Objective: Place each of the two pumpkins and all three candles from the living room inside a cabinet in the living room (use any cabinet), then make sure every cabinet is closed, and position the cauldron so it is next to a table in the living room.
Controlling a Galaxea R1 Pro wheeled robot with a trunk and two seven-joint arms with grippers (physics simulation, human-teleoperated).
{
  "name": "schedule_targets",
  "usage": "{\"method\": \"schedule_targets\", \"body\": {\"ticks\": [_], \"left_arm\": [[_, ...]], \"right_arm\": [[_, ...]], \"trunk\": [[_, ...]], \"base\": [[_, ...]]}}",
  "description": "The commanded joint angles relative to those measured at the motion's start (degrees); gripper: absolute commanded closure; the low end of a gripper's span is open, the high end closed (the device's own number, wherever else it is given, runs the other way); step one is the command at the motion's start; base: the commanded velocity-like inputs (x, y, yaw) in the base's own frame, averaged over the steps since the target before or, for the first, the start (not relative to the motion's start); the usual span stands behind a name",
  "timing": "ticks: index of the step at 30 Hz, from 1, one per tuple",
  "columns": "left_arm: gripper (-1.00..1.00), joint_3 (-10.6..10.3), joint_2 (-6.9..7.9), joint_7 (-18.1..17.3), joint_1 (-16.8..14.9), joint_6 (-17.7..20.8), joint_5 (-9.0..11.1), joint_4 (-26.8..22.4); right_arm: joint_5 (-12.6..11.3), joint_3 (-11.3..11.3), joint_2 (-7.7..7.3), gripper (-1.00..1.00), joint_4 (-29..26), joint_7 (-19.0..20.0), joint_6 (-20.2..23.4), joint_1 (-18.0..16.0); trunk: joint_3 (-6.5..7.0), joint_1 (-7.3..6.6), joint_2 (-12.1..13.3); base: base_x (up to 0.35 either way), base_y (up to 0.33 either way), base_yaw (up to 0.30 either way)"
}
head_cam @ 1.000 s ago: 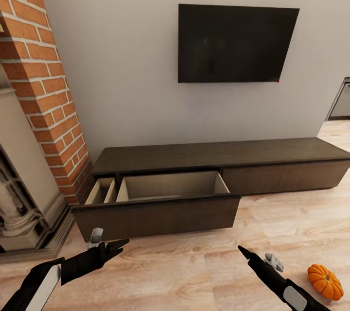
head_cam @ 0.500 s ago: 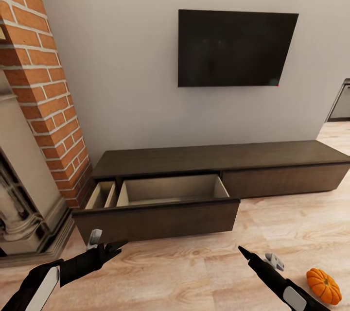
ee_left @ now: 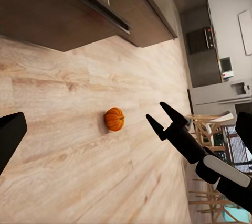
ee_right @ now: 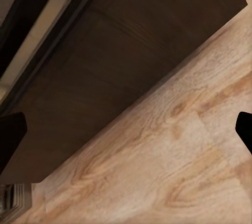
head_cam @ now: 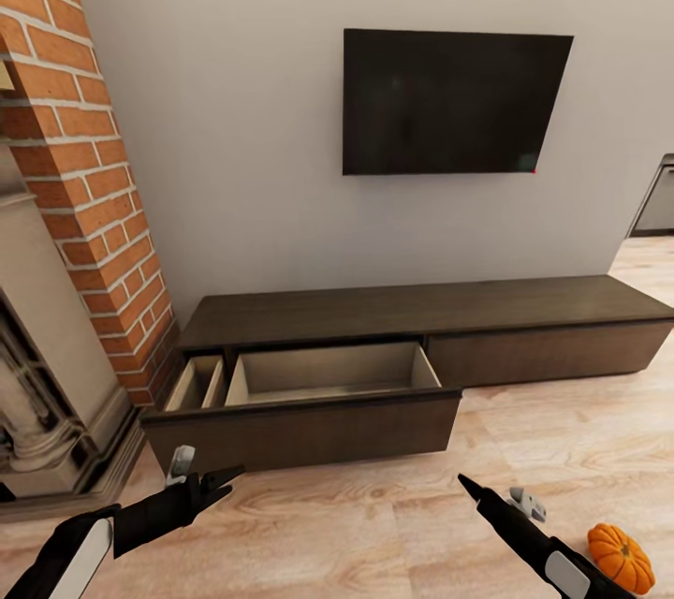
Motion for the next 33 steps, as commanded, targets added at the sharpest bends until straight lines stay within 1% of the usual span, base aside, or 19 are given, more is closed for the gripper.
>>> {"method": "schedule_targets", "body": {"ticks": [1,13,15,16,18,21,22,24,27,31,33], "left_arm": [[-1.0,0.0,0.04,-0.1,0.0,0.3,0.1,0.0],[-1.0,0.0,0.03,0.0,0.0,0.3,0.1,0.0],[-1.0,0.0,0.03,0.5,0.0,0.3,0.1,0.0],[-1.0,0.0,0.03,1.3,0.0,0.2,0.1,0.0],[-1.0,0.0,-0.04,3.3,0.0,0.2,0.1,0.0],[-1.0,0.1,-0.27,8.2,0.0,0.1,0.3,0.0],[-1.0,0.2,-0.55,12.8,0.0,0.1,0.4,0.0],[-1.0,0.2,-0.64,15.9,0.0,-0.2,0.4,0.0],[-1.0,0.2,-0.76,21.0,0.0,-2.3,0.4,0.0],[-1.0,0.1,-1.07,27.9,0.0,-4.2,0.6,0.0],[-1.0,0.1,-1.14,29.6,0.0,-4.5,0.6,0.0]], "right_arm": [[-0.5,0.3,-0.02,-1.0,0.0,0.2,0.1,0.0],[-0.5,0.3,0.05,-1.0,0.0,-0.1,0.2,0.0],[-0.5,0.3,0.07,-1.0,0.0,-0.3,0.3,0.0],[-0.5,0.3,0.09,-1.0,0.1,-0.3,0.3,0.0],[-0.5,0.3,0.13,-1.0,0.1,-0.5,0.4,0.0],[-0.5,0.3,0.22,-1.0,0.1,-1.2,0.8,0.0],[-0.5,0.3,0.22,-1.0,0.1,-2.4,0.7,0.0],[-0.5,0.3,0.23,-1.0,0.0,-2.7,0.4,0.0],[-0.5,0.4,0.37,-1.0,0.0,-3.7,0.3,0.0],[-0.3,0.5,0.47,-1.0,-0.4,-8.9,0.1,0.0],[-0.1,0.5,0.5,-1.0,-0.6,-10.7,0.0,0.0]], "trunk": [[0.13,-0.23,0.4],[2.28,-2.87,5.2],[2.64,-3.31,6.0],[2.82,-3.53,6.4],[3.18,-3.97,7.2],[3.72,-4.63,8.4],[3.9,-4.85,8.8],[4.26,-5.29,9.6],[4.8,-5.94,10.8],[5.52,-6.82,12.4],[5.88,-7.26,13.2]], "base": [[0.0,0.0,0.0],[0.0,0.0,0.0],[0.0,0.0,0.0],[0.0,0.0,0.0],[0.0,0.0,0.0],[0.0,0.0,0.0],[0.0,0.0,0.0],[0.0,0.0,0.0],[0.0,0.0,0.0],[0.0,0.0,0.0],[0.0,0.0,0.0]]}}
